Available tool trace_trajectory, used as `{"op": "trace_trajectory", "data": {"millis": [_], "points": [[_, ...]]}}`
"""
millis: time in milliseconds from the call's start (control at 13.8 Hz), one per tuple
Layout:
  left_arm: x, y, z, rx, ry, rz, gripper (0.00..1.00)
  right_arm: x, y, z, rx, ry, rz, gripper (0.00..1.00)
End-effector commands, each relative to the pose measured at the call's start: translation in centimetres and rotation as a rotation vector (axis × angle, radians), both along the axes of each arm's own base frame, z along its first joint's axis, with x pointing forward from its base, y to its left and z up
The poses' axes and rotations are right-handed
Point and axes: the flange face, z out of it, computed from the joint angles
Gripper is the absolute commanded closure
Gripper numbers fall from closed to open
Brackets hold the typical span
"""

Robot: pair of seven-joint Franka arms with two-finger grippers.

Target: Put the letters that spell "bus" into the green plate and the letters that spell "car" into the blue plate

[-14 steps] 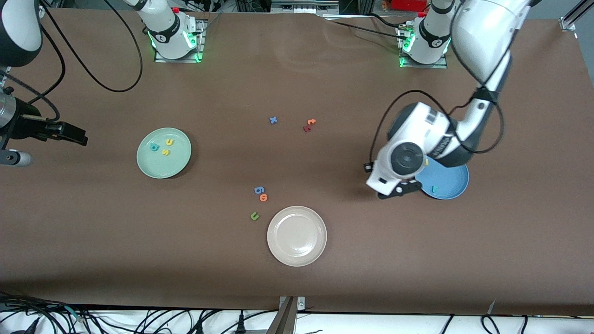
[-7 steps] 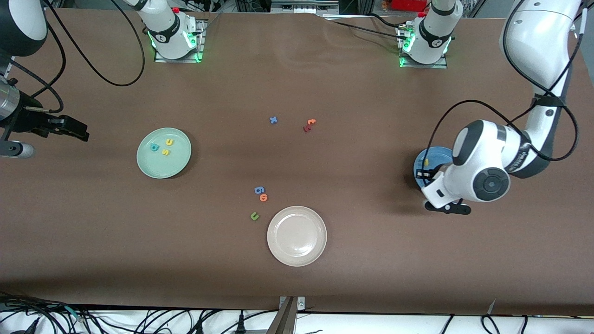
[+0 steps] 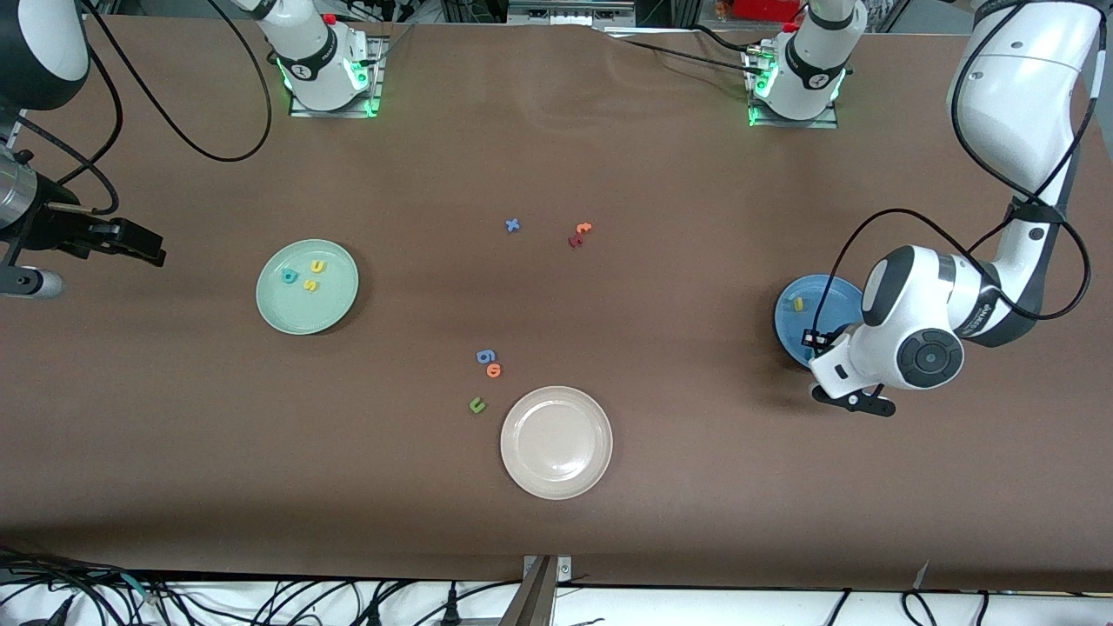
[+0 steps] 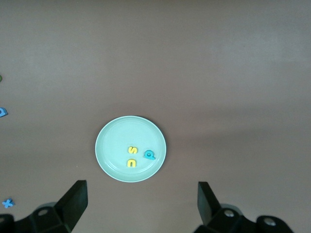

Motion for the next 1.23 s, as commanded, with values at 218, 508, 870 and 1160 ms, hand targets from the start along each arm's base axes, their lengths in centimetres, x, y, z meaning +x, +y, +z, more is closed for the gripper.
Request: {"op": "trace_trajectory", "data": {"millis": [218, 508, 870, 1160], "points": [[-3.1, 1.6, -1.1, -0.012, -0.094, -0.042, 0.79, -0.3, -0.1, 0.0, -0.008, -0.008, 0.008, 0.0], [-4.4, 2.6, -0.5, -0.007, -0.127, -0.015, 0.22, -0.3, -0.1, 0.0, -0.008, -0.01, 0.008, 0.0], [-4.5, 3.3, 4.3, 0.036, -0.097, 0.003, 0.0, -0.3, 0.0, 0.0, -0.006, -0.01, 0.007, 0.0], [-3.3, 3.3, 14.5, 0.094, 0.0, 0.058, 0.0, -0.1, 0.0, 0.2, -0.004, -0.022, 0.008, 0.0]]}}
